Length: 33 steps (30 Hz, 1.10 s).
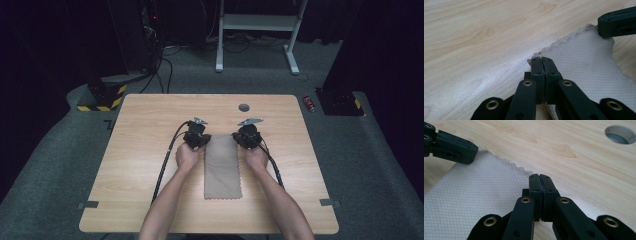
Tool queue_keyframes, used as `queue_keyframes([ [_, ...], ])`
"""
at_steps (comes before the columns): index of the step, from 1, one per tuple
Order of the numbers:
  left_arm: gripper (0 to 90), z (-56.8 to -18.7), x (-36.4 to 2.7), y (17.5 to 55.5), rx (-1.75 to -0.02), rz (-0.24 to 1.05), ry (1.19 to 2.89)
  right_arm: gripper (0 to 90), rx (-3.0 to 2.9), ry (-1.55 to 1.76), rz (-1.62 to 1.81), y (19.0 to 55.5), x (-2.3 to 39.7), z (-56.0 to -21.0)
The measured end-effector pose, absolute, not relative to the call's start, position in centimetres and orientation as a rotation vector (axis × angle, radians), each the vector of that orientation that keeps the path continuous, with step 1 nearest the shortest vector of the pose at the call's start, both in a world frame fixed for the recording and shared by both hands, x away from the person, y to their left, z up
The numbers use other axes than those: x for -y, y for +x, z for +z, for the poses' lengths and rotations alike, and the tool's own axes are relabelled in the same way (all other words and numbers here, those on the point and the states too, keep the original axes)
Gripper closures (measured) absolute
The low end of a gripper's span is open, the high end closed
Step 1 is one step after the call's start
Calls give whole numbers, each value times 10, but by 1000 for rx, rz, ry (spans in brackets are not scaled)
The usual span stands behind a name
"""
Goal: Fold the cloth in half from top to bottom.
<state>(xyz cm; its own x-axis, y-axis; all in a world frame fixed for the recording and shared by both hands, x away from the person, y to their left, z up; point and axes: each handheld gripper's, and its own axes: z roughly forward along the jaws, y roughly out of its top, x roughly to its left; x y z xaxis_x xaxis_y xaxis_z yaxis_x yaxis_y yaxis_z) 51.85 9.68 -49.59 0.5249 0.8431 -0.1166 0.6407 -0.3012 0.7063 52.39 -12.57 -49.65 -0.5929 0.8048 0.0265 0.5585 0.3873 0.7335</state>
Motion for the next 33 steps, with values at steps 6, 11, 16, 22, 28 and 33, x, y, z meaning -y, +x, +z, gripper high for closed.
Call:
queue_keyframes([
  [6, 885, -488, -97, 520, -1180, 358, 2011, 893, -2310, 1218, 1083, 525, 134, -489],
  [11, 886, -478, -97, 529, -1178, 370, 1996, 894, -2310, 1203, 1073, 532, 134, -478],
  [16, 885, -468, -99, 529, -1164, 376, 1982, 894, -2291, 1183, 1070, 535, 133, -463],
  [22, 885, -473, -99, 526, -1168, 356, 2028, 893, -2314, 1169, 1065, 530, 132, -464],
  [28, 885, -477, -101, 521, -1157, 346, 2054, 892, -2344, 1131, 1060, 526, 129, -464],
  [33, 885, -479, -102, 514, -1121, 369, 2100, 892, -2373, 1115, 1048, 521, 128, -472],
])
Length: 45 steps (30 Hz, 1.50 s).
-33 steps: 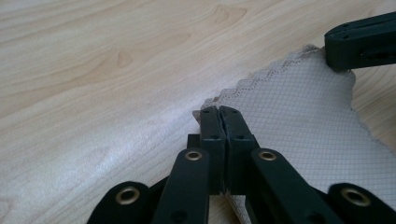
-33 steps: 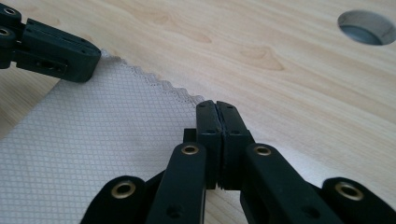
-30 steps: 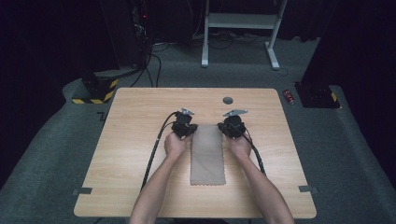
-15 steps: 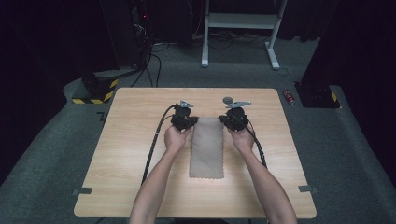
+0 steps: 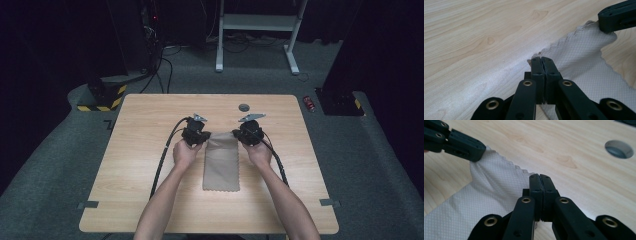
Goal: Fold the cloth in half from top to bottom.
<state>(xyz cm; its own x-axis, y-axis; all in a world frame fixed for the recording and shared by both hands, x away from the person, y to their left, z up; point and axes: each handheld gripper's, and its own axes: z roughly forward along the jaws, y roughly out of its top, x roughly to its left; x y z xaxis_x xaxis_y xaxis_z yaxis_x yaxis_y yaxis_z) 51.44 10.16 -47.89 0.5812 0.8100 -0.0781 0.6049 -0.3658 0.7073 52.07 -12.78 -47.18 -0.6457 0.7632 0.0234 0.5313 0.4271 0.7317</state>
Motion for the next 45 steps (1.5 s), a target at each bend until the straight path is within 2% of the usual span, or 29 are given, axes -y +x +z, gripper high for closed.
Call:
queue_keyframes([
  [19, 885, -484, -101, 497, -1051, 383, 2174, 891, -2434, 1093, 1082, 504, 133, -484],
  [45, 885, -484, -107, 473, -1020, 350, 2135, 890, -2463, 1034, 1112, 482, 138, -481],
])
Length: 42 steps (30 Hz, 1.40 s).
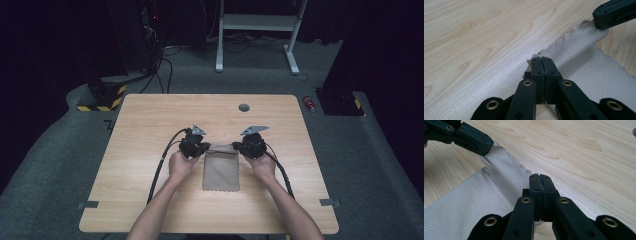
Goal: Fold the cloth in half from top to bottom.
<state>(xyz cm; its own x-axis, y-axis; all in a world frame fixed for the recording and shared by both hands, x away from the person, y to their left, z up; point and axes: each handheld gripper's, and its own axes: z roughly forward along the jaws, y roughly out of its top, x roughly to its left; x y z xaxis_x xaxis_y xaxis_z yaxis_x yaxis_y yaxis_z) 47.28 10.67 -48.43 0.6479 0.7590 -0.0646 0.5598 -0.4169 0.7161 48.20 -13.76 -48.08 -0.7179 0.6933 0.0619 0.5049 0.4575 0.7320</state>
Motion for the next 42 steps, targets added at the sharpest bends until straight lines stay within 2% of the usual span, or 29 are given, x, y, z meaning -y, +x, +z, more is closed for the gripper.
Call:
queue_keyframes([
  [21, 885, -481, -110, 459, -990, 372, 2128, 890, -2466, 993, 1141, 468, 139, -476],
  [42, 887, -482, -114, 446, -984, 333, 2077, 890, -2458, 973, 1155, 459, 141, -472],
])
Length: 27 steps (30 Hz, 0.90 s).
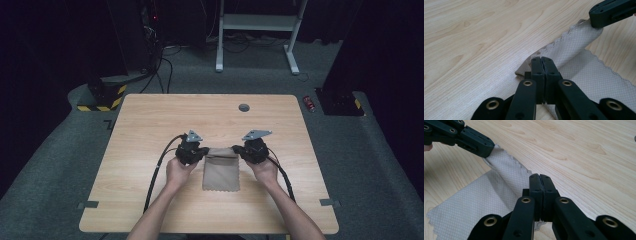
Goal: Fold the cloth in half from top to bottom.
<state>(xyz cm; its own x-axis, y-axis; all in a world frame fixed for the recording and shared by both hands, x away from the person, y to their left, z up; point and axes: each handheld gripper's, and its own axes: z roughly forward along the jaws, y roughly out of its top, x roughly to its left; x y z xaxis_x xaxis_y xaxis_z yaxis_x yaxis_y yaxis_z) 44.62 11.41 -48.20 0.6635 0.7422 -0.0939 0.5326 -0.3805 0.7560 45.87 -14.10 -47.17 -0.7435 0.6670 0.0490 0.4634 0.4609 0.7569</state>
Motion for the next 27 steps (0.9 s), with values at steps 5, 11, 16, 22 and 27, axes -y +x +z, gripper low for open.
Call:
queue_keyframes([
  [5, 887, -482, -114, 445, -980, 328, 2073, 890, -2459, 964, 1155, 456, 142, -471],
  [11, 887, -482, -114, 443, -967, 337, 2073, 890, -2455, 952, 1161, 453, 143, -469],
  [16, 887, -483, -115, 441, -970, 328, 2068, 890, -2458, 940, 1159, 450, 142, -467],
  [22, 887, -482, -115, 439, -968, 325, 2064, 890, -2457, 929, 1167, 448, 143, -465],
  [27, 887, -480, -115, 437, -954, 328, 2057, 890, -2456, 925, 1173, 445, 144, -462],
])
